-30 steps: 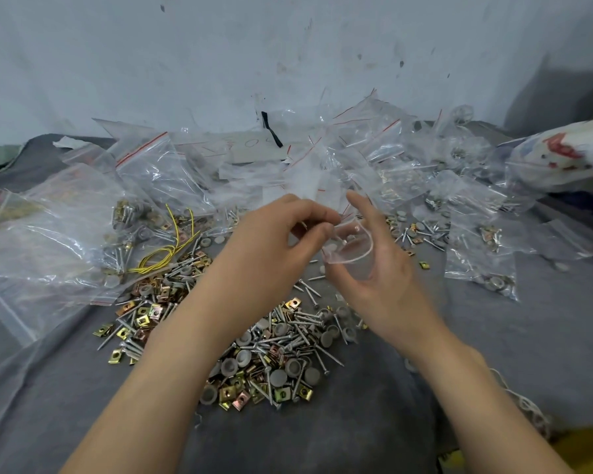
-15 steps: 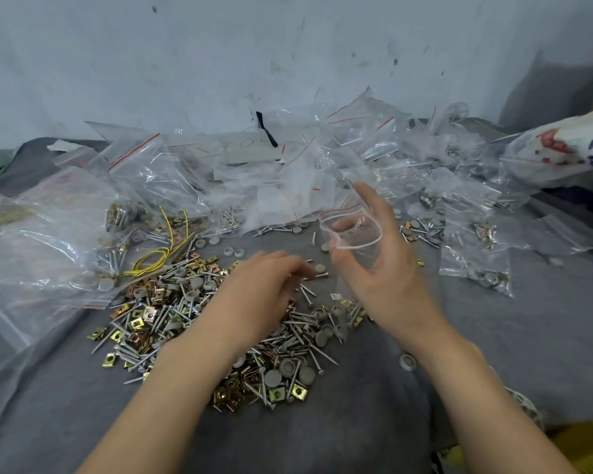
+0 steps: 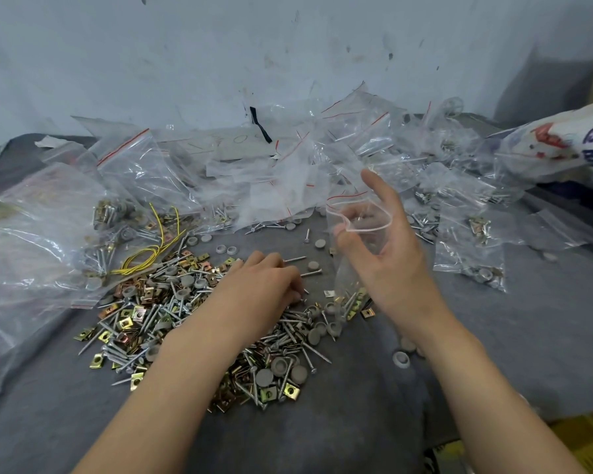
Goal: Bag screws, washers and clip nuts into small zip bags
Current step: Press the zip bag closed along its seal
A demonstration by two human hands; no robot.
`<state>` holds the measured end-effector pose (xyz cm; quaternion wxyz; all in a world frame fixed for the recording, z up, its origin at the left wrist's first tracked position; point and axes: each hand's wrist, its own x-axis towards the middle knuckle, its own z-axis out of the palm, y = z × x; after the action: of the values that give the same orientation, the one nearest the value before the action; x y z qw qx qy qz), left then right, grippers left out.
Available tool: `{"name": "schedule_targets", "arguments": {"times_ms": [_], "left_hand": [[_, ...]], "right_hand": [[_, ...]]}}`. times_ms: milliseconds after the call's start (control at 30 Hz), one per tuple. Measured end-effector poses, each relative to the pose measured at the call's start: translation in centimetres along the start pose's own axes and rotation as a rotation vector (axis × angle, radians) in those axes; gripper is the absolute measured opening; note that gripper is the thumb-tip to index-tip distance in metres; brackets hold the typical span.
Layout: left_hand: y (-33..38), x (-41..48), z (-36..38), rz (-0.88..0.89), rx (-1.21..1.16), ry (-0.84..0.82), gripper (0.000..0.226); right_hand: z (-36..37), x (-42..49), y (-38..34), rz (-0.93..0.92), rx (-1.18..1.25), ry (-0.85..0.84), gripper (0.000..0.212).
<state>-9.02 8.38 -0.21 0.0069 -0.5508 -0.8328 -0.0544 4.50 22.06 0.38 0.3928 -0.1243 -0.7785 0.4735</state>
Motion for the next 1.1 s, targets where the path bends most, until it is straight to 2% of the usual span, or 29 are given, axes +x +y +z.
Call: {"name": "schedule_targets", "arguments": {"times_ms": [133,200,300,400,467,533,767,833,1000,1100], "left_hand": [[-0.2,0.0,0.2,0.008,0.029,-0.012,0.020],[-0.3,0.0,-0.2,-0.010,-0.053,0.027,0.017],[-0.5,-0.2,-1.8,-0.074,-0.328,0.189,0.013],[0.0,-0.4,-4.2,-0.115,-0.597,0.418,0.005],[0.8,-0.5,-5.7,-0.111,-0.711,0.552,0.005],[1.6,-0.7,-6.9,-0.072,-0.778,0.616,0.007],[3.2,-1.2,-7.5,0.073,-0.632,0.483,0.014],[3.3,-1.2,-7.1,0.085,-0.605,0.457,0.024],[2.2,-1.1,-7.1,0.041,-0.659,0.518,0.023],[1.4,-0.8,-6.7,-0.017,-0.619,0.458,0.023]], "right_hand": [[-0.1,0.0,0.0,-0.001,-0.004,0.019,0.069],[0.0,0.0,0.0,0.005,0.004,0.016,0.067],[0.0,0.1,0.1,-0.003,-0.015,0.006,0.064],[0.2,0.1,0.2,-0.016,-0.050,0.000,0.063],[0.3,0.0,0.1,-0.018,-0.054,-0.019,0.065],[0.5,-0.2,0.1,-0.026,-0.069,-0.040,0.067],[1.0,-0.3,-0.1,-0.040,-0.092,-0.049,0.069],[1.0,-0.3,-0.2,-0.031,-0.092,-0.046,0.069],[0.9,-0.3,-0.2,-0.035,-0.089,-0.047,0.067],[0.7,-0.3,-0.1,-0.036,-0.088,-0.042,0.066]]}}
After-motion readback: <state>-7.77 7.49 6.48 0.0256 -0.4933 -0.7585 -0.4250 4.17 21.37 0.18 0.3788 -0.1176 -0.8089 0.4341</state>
